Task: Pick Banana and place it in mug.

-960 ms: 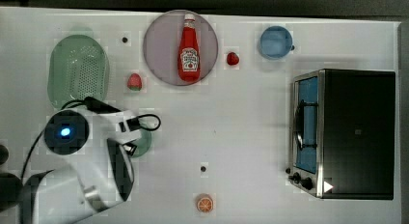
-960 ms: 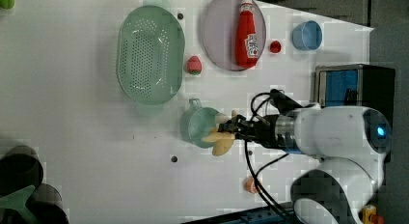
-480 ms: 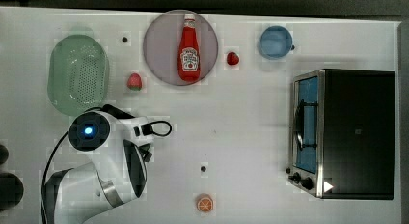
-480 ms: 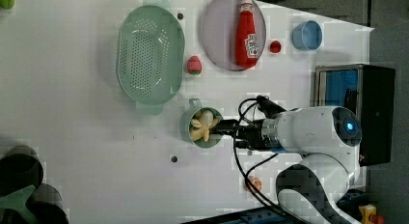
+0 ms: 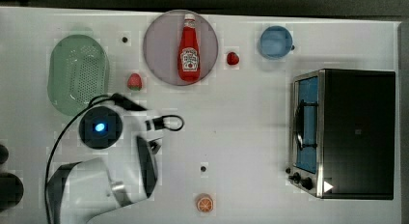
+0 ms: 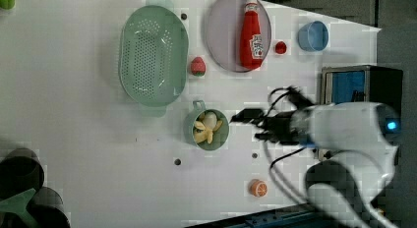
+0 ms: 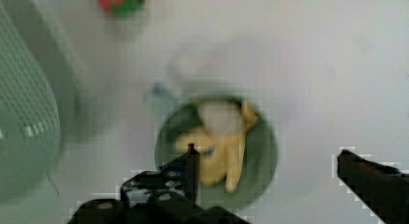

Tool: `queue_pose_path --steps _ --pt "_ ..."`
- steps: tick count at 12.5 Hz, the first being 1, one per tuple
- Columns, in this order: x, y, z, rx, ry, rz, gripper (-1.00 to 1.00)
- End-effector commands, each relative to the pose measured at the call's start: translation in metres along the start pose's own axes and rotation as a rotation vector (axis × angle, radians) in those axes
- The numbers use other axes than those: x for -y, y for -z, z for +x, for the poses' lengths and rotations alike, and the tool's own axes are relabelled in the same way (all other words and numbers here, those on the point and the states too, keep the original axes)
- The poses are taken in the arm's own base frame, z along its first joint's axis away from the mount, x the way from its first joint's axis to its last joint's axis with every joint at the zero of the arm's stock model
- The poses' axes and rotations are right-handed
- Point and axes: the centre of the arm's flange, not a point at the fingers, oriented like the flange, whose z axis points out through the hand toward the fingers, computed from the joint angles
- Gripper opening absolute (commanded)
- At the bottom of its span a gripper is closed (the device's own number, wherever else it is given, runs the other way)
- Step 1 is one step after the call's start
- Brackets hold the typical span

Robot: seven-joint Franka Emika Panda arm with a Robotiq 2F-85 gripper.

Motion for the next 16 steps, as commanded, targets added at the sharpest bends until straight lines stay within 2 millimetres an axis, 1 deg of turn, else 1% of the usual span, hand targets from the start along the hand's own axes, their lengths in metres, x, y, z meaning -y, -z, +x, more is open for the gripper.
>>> queue_pose_path --steps 1,3,4,6,7,8,9,11,12,14,16 --pt "-0.049 0.097 0.073 -0.096 -0.202 0.096 1.00" --pt "-0.094 0.149 0.103 -0.126 -0.262 0.103 1.00" --pt "-0.114 0.176 0.113 -0.136 -0.272 0.106 1.00" --pt "-0.148 0.222 0.117 -0.096 -0.326 0.089 1.00" --pt "-0.158 0.244 0.117 -0.084 -0.341 0.086 1.00" --pt "-0.164 0.264 0.118 -0.088 -0.346 0.080 1.00" --pt "-0.168 0.277 0.117 -0.087 -0.345 0.046 1.00" --pt "-0.174 0.293 0.110 -0.068 -0.341 -0.012 1.00" --pt "-0.175 0.297 0.107 -0.058 -0.341 -0.020 1.00" --pt "-0.182 0.298 0.109 -0.052 -0.354 -0.022 1.00" --pt "-0.183 0.297 0.110 -0.051 -0.356 -0.022 1.00"
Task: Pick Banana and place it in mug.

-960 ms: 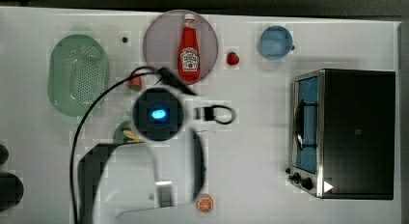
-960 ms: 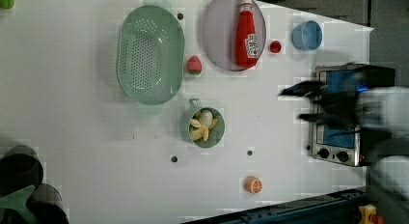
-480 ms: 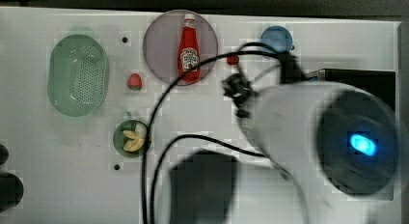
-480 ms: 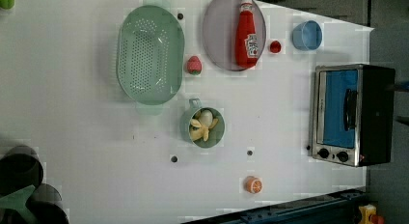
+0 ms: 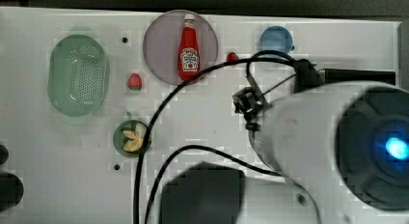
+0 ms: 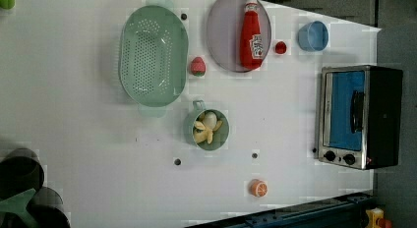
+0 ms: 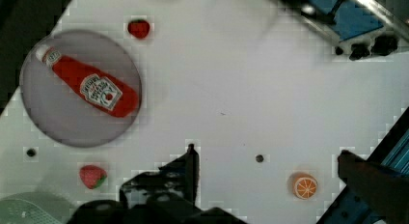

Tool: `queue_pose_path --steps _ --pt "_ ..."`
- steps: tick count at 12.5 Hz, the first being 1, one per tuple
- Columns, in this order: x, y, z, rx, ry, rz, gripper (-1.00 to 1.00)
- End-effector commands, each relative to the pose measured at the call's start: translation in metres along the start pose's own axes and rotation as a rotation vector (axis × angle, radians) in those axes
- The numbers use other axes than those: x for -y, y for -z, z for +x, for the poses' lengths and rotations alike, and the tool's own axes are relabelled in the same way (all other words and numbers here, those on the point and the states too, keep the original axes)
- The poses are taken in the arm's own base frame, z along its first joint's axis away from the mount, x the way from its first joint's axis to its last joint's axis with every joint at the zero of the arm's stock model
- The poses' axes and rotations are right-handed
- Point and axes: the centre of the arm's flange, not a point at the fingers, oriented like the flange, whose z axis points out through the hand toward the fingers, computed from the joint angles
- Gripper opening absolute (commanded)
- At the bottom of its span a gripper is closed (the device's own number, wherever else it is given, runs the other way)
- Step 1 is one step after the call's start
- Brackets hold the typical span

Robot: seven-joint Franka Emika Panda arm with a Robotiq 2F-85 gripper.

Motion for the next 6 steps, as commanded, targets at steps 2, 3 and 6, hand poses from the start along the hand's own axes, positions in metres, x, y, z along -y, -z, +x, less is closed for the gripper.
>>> queue_pose_path --steps 2,3,6 --pt "0.0195 -0.0154 -0.0156 0.024 0.070 -0.033 1.00" --pt "0.0195 -0.0167 -0.0155 0.026 0.070 -0.035 1.00" --pt "0.0202 -0.0181 -0.0151 0.028 0.070 -0.037 1.00"
